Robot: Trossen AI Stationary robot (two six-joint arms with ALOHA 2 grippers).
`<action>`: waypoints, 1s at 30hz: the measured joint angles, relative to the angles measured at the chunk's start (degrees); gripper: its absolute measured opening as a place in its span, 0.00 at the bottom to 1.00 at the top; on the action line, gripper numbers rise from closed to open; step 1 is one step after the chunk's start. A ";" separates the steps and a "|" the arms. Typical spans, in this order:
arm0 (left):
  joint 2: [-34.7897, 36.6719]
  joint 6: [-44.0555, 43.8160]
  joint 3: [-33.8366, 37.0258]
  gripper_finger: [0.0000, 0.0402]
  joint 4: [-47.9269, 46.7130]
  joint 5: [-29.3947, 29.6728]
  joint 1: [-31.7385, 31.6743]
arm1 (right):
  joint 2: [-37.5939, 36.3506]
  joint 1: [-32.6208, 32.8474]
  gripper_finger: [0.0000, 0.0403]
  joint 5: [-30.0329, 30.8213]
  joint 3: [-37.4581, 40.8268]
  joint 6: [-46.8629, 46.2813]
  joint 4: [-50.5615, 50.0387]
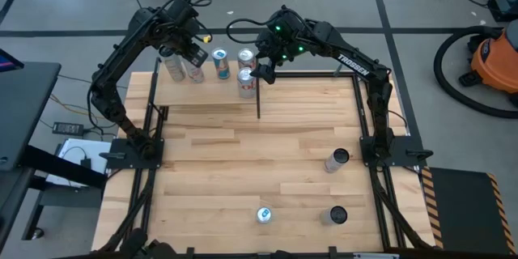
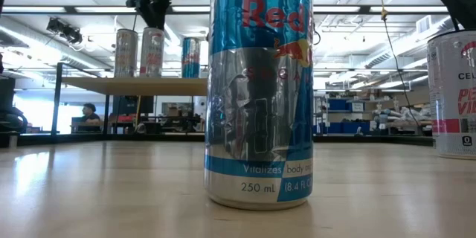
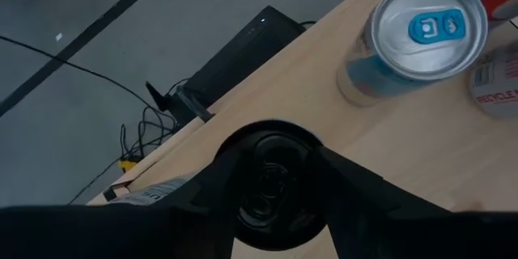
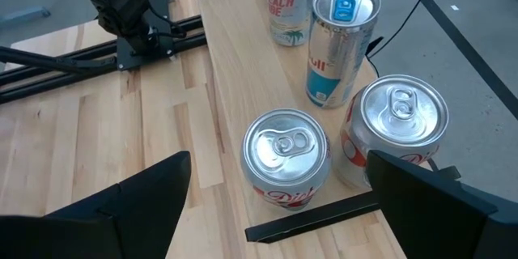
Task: Place canned beverage on shelf
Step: Adjust the soda cans on the shelf
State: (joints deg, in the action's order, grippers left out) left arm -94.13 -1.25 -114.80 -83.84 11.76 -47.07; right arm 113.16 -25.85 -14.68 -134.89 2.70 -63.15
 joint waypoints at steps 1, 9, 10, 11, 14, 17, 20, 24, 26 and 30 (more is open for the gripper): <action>0.00 0.62 0.00 0.39 0.02 0.01 0.00 | 0.00 0.00 0.95 0.00 0.00 0.00 0.00; 0.39 1.90 0.00 0.39 -1.30 -0.01 0.00 | 0.00 0.00 0.95 0.00 0.00 0.07 0.00; 0.41 1.93 0.00 0.39 -1.67 0.01 -0.09 | 0.00 0.00 0.95 0.00 0.00 0.07 0.00; 0.47 1.93 0.00 0.39 -1.84 -0.02 -0.23 | 0.00 0.00 0.95 0.00 -0.01 0.07 0.00; 0.83 2.13 0.00 0.39 -1.67 0.12 -0.37 | 0.00 0.00 0.95 0.00 0.00 0.06 0.00; 1.12 2.39 0.00 0.39 -1.04 0.30 -0.39 | 0.00 0.00 0.95 0.00 0.00 0.04 0.00; 1.18 1.94 0.00 0.39 -1.02 0.23 -0.72 | 0.00 0.00 0.95 -0.02 0.00 0.04 0.00; 0.58 1.92 0.00 0.39 -1.00 -0.26 -0.39 | 0.02 0.00 0.95 -0.01 0.00 0.04 0.00; 0.35 1.92 0.00 0.39 -0.53 -0.36 -0.33 | 0.02 0.00 0.95 0.00 0.00 0.04 0.00; 0.37 1.92 0.00 0.39 0.11 -0.44 -0.32 | 0.02 0.00 0.95 0.00 0.00 0.04 0.00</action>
State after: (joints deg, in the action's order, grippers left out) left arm -93.76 0.67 -114.80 -83.74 11.32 -47.39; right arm 113.19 -25.85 -14.68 -134.89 2.74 -63.16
